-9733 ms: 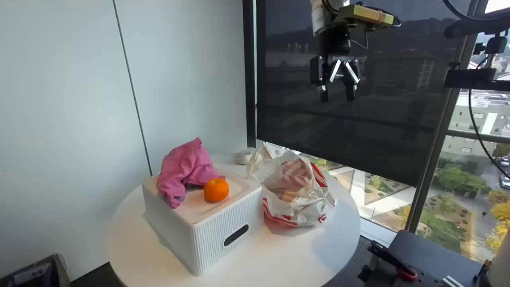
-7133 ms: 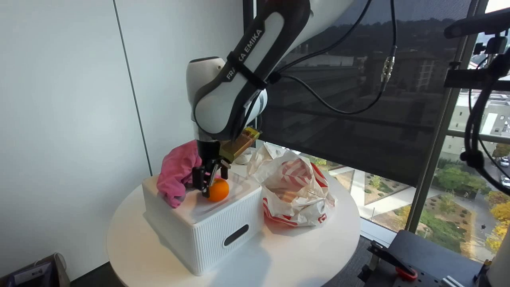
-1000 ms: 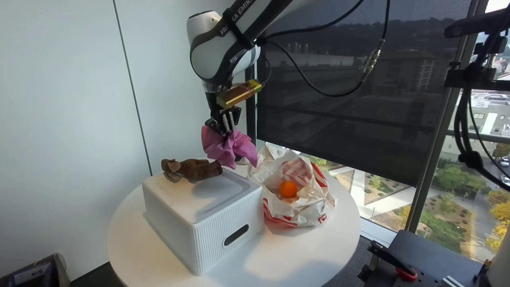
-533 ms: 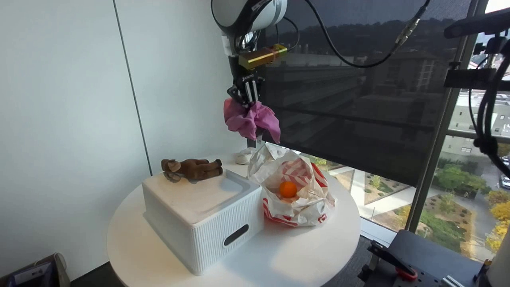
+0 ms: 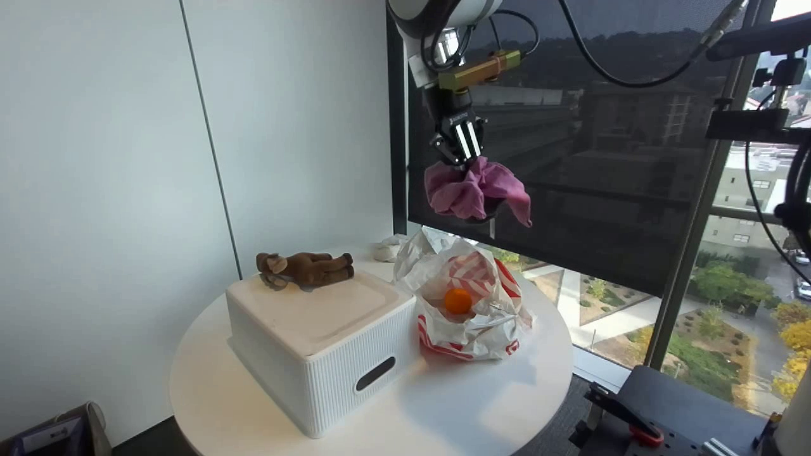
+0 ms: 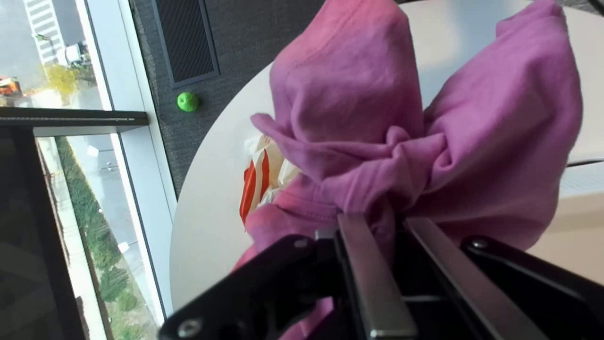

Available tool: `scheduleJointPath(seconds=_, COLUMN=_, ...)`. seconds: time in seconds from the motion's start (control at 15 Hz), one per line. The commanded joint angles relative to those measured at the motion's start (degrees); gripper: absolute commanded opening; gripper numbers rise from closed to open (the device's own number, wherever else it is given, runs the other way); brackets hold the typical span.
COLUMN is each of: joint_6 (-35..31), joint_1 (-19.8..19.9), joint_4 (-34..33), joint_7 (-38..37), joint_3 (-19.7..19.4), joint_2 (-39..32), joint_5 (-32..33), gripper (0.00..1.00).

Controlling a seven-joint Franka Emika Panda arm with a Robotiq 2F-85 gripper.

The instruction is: Remove the items from the white basket and put them in the plastic bag

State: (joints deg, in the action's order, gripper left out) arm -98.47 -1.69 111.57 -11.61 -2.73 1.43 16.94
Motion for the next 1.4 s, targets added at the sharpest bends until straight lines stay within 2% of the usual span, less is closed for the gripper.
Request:
scheduleJointPath(seconds=0.0, joint_6=2.5, joint_1=1.3, joint_4=4.2, joint_7=1.8, joint_3=0.6, joint_2=-0.7, joint_5=-2.3, gripper=0.04)
scheduleJointPath(seconds=0.27, joint_6=-0.9, joint_1=1.0, joint_4=7.0, joint_7=2.7, joint_3=1.2, joint_2=-6.6, joint_5=-1.5, gripper=0.04)
scheduleJointPath(seconds=0.4, joint_6=-1.6, joint_1=0.5, joint_4=6.5, joint_7=2.6, joint_3=1.7, joint_2=-11.2, joint_5=-0.6, gripper=0.04)
scheduleJointPath(seconds=0.6, joint_6=-3.4, joint_1=-0.3, joint_4=3.4, joint_7=1.5, joint_3=2.0, joint_2=-18.4, joint_5=1.1, gripper=0.04)
scheduleJointPath(seconds=0.8, joint_6=-7.5, joint_1=-1.1, joint_4=-0.3, joint_7=-1.3, joint_3=0.7, joint_2=-24.2, joint_5=5.7, gripper=0.04)
scheduleJointPath(seconds=1.13, joint_6=-13.7, joint_1=-1.8, joint_4=-5.8, joint_7=-5.8, joint_3=-2.0, joint_2=-28.6, joint_5=12.3, gripper=0.04)
scheduleJointPath(seconds=1.33, joint_6=-17.3, joint_1=-1.8, joint_4=-7.5, joint_7=-7.0, joint_3=-2.4, joint_2=-29.7, joint_5=12.1, gripper=0.04)
